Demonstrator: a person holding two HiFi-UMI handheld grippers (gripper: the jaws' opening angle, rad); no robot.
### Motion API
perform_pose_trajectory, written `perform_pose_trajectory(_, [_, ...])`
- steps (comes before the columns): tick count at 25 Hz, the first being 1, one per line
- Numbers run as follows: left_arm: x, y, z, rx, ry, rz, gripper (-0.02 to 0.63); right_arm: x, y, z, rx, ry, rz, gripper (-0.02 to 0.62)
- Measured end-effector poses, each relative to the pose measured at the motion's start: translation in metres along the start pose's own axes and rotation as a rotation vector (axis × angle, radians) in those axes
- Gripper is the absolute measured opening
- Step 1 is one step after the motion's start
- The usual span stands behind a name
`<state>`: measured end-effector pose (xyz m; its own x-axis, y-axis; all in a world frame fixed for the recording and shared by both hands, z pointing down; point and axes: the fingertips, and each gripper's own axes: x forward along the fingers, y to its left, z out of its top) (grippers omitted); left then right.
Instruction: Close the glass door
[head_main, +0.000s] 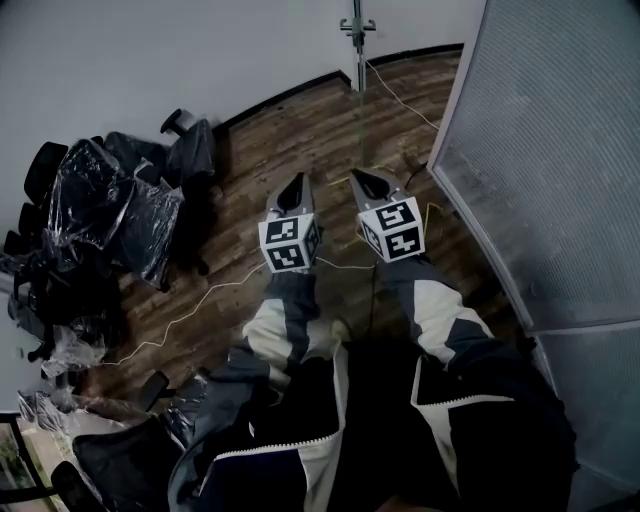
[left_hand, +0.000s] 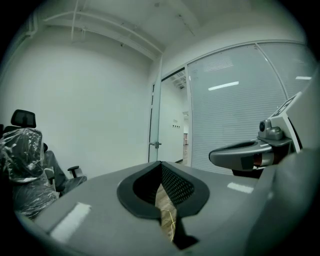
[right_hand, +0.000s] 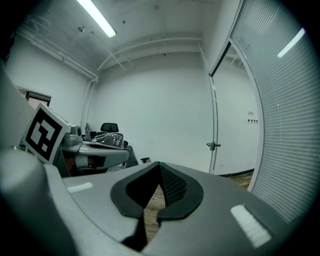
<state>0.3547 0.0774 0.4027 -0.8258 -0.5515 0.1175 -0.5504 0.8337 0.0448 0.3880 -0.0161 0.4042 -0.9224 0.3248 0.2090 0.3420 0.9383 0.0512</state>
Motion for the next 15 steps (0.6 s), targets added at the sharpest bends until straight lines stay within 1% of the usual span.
perform_pose_trajectory(5, [0.033, 0.053, -0.002, -0.001, 0.010, -0.002, 0.001, 0.062, -0.004, 0.010, 0.014, -0.005, -0.023, 0.006])
perform_pose_trajectory(9, [0.054, 0.090, -0.003, -0.019, 0.005, 0.006, 0.002, 0.101, -0.004, 0.014, 0.001, 0.005, -0.024, 0.006])
perform_pose_trajectory(15, [0.094, 0.120, -0.001, -0.040, 0.012, 0.017, 0.001, 0.149, -0.019, 0.018, -0.002, 0.020, -0.008, 0.005])
